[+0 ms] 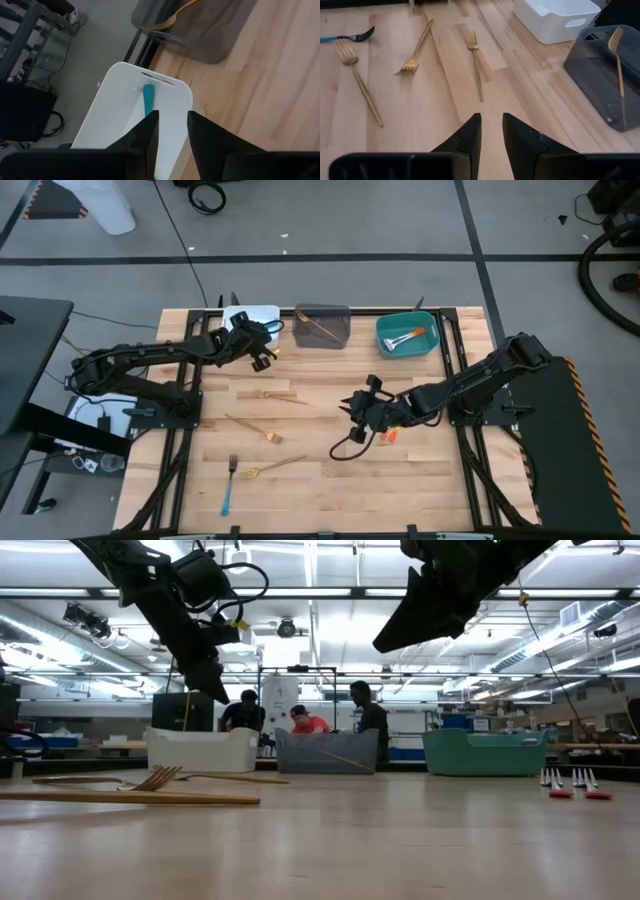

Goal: Sort silverware by color (type)
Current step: Put the top gold fork into the black bin

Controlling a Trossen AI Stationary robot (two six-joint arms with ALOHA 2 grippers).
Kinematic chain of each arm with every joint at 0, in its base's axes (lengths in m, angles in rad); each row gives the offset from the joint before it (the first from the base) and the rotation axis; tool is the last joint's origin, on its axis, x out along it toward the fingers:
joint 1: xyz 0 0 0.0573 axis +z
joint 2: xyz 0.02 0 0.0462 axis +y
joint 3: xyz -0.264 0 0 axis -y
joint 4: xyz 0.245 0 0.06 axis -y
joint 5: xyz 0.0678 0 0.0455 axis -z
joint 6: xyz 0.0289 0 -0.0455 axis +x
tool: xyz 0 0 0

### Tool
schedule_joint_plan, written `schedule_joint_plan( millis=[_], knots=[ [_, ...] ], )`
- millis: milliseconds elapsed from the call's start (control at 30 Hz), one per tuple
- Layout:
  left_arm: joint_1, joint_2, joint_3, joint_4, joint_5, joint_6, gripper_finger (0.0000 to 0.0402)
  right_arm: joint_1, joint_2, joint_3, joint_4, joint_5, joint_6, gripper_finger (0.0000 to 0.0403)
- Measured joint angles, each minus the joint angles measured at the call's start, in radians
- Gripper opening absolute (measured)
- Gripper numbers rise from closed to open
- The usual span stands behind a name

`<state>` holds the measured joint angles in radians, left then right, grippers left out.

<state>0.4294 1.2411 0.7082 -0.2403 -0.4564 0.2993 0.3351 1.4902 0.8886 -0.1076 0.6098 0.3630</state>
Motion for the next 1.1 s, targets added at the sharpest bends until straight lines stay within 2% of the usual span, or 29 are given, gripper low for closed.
schedule_joint_plan(
  millis=[300,700,1100],
  knots=[
    [0.012,0.000,0.000,-0.007,0.000,0.011,0.0110,0.000,0.000,0.000,-0.014,0.000,0.001,0.0086],
    [0.075,0.000,0.000,-0.091,0.033,-0.039,0.0110,-0.027,0.000,0.000,-0.133,-0.006,-0.001,0.0086],
    [-0.071,-0.064,0.000,-0.055,0.035,-0.058,0.0110,-0.031,0.001,0.000,-0.132,-0.026,-0.003,0.0086]
  ],
)
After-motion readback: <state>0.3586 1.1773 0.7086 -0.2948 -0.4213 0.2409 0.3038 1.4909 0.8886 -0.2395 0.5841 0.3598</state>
